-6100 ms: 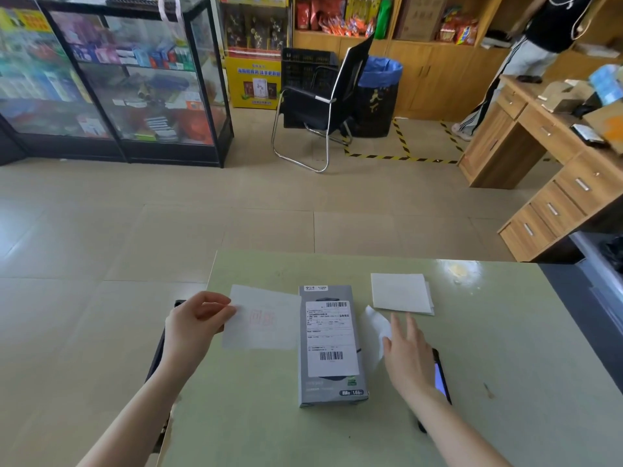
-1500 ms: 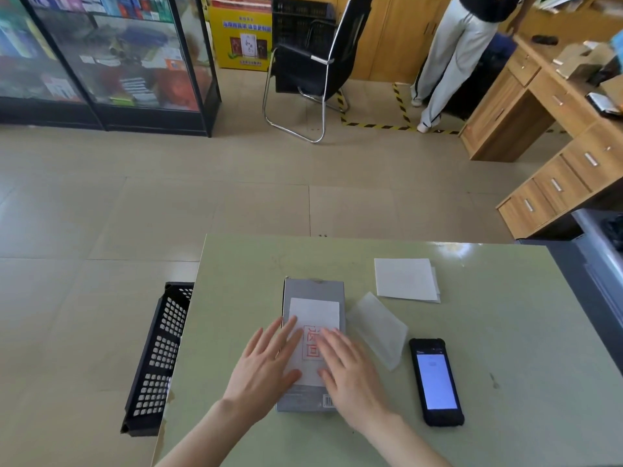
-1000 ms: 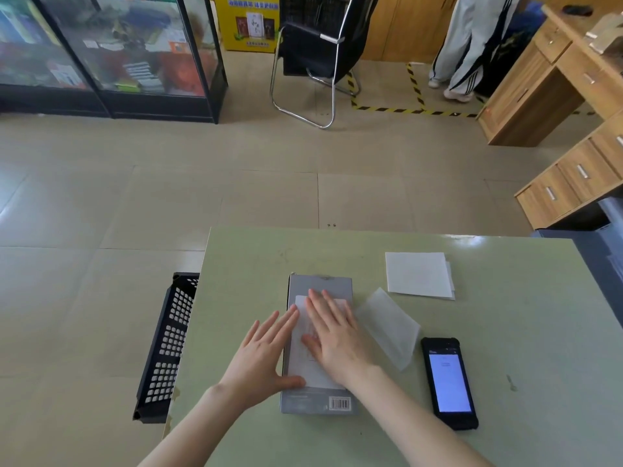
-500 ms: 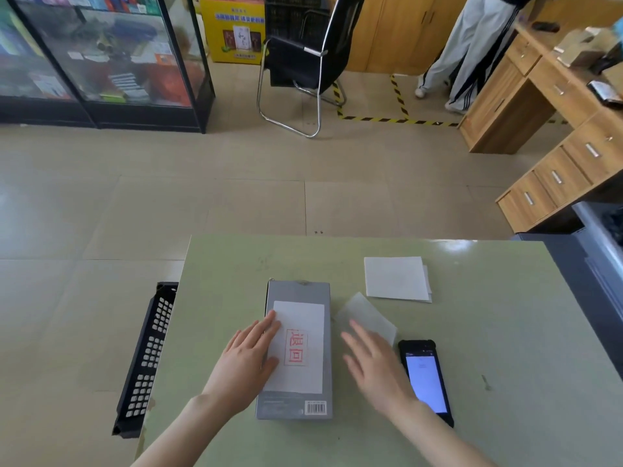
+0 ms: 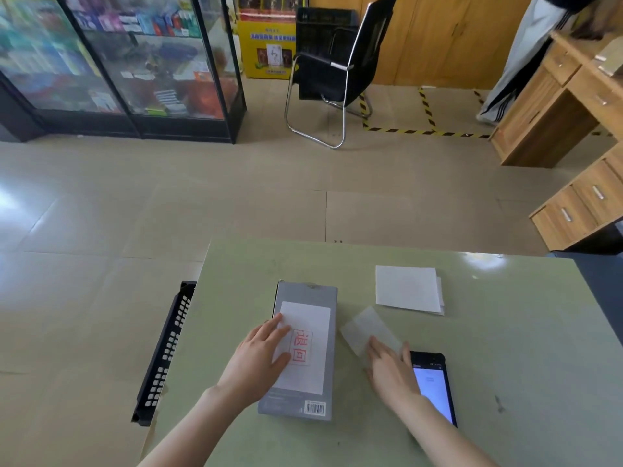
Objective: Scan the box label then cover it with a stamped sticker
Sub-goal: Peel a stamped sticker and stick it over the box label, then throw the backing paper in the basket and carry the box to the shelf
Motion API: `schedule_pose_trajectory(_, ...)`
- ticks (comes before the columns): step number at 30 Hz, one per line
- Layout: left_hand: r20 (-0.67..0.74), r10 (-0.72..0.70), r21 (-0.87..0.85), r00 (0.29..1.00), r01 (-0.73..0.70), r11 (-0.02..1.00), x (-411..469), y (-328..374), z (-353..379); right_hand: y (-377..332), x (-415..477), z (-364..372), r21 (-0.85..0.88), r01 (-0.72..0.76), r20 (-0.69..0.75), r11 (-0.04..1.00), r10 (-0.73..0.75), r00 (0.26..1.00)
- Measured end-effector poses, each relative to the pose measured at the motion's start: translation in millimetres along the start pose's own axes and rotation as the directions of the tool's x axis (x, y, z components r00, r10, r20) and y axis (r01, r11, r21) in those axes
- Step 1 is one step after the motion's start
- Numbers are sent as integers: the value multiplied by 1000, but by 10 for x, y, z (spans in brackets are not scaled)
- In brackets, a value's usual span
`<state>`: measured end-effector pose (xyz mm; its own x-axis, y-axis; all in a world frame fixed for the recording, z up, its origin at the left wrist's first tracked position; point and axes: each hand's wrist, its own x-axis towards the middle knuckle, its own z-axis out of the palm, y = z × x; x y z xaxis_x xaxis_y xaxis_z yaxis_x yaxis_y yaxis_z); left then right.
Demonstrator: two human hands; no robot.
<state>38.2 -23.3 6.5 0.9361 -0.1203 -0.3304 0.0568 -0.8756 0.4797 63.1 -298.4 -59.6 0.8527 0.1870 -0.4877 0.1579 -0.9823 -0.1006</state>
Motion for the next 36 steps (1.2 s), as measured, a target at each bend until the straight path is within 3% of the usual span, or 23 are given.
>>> schedule_pose_trajectory(6, -83, 16, -97, 996, -24, 995, -80, 92, -36, -17, -234, -24, 15, 29, -8, 999, -29, 1000)
schedule_pose_trajectory(14, -177, 0, -167, 984, -30, 986, -266, 76, -26, -136, -510, 249, 153, -19, -280, 988, 62, 958)
schedule_pose_trajectory(17, -189, -3, -188, 982, -34, 982, -338, 49, -33, -116, -474, 186, 174, -98, -207, 980, 134, 969)
schedule_pose_trajectory(19, -190, -12, -216, 982, -30, 976, -375, 35, -47, -114, -439, 89, 333, -170, -207, 927, 248, 946)
schedule_pose_trajectory(22, -174, -37, -286, 984, -14, 958, -396, 69, -78, -187, -443, -172, 718, -159, -164, 677, 387, 907)
schedule_pose_trajectory(24, -170, -77, -382, 982, 6, 924, -390, 155, -120, -306, -499, -459, 876, -93, -104, 474, 372, 922)
schedule_pose_trajectory(26, -142, -127, -530, 982, 33, 847, -364, 279, -184, -456, -591, -752, 971, -7, -59, 240, 267, 962)
schedule_pose_trajectory(29, 28, -121, -749, 992, 101, 654, -338, 485, -323, -675, -731, -1071, 986, 33, -32, -164, 10, 999)
schedule_pose_trajectory(32, 79, -68, -855, 995, 103, 508, -344, 607, -442, -850, -851, -1266, 953, -24, -28, -301, -168, 985)
schedule_pose_trajectory(36, -37, -130, -913, 991, 20, 407, -364, 592, -613, -960, -932, -1363, 935, -37, -8, -353, -127, 992)
